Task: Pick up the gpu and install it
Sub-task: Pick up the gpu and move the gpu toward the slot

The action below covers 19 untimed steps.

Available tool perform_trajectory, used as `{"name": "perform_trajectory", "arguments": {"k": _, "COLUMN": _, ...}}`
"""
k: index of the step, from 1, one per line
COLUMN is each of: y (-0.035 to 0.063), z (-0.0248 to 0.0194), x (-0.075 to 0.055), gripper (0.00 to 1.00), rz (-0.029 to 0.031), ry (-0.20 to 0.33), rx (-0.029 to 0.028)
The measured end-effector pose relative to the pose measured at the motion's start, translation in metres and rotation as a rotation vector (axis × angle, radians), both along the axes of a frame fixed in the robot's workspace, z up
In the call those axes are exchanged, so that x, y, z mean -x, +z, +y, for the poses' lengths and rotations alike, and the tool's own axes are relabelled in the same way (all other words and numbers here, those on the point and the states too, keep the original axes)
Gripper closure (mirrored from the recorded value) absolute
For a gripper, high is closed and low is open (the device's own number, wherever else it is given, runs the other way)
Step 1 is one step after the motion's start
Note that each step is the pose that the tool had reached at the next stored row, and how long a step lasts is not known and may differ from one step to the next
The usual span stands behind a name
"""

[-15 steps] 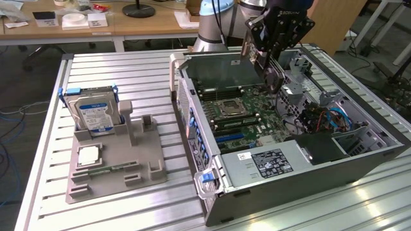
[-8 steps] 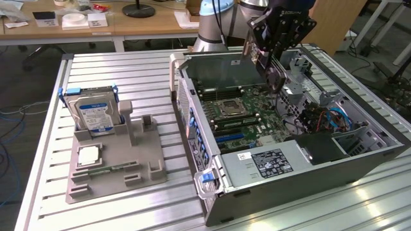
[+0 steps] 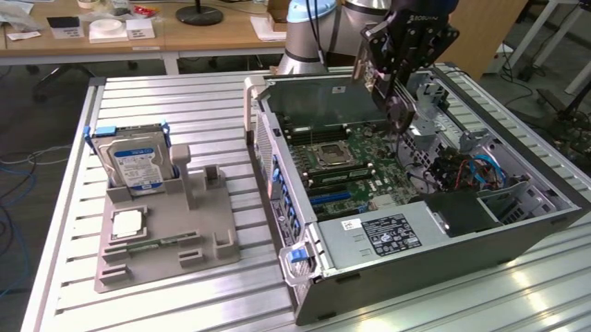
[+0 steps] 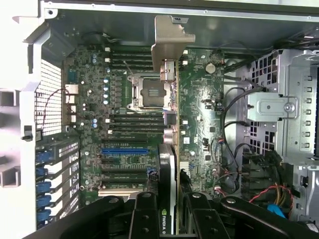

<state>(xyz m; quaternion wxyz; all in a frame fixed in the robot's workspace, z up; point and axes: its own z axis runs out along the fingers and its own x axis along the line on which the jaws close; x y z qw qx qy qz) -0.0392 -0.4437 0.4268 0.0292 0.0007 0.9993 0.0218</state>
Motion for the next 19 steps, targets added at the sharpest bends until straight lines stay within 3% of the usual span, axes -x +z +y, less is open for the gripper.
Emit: {"name": "perform_trajectory", "arguments": {"k": 19, "y": 0.0000, "z": 0.0008, "x": -0.014, "gripper": 0.73, "rz": 0.0001, "ry": 0.000, "rx": 0.0001}}
